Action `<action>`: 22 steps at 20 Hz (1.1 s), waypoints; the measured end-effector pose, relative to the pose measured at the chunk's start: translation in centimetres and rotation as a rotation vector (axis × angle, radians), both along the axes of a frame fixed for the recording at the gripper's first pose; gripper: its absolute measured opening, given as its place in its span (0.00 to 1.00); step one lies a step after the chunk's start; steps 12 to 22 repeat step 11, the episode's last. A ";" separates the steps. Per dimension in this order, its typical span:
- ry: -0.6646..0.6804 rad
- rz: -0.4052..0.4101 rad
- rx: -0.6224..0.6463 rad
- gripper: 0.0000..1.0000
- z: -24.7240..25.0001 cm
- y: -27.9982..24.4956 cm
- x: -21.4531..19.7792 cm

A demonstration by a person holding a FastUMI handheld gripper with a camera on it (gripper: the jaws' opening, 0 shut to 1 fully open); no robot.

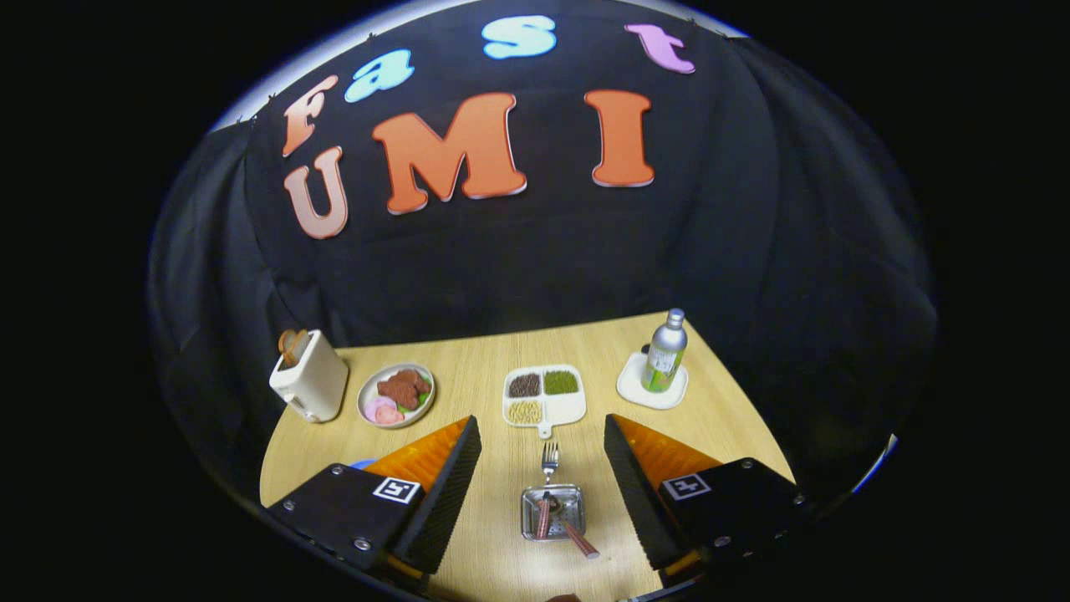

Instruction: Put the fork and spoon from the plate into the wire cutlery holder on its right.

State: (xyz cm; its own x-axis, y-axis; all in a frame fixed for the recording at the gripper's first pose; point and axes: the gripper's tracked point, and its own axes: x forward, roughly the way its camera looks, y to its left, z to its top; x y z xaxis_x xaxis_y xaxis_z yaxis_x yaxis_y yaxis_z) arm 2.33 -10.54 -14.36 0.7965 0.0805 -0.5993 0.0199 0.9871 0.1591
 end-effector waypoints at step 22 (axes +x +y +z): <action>-0.579 -0.097 -0.143 0.95 11.5 -3.4 2.4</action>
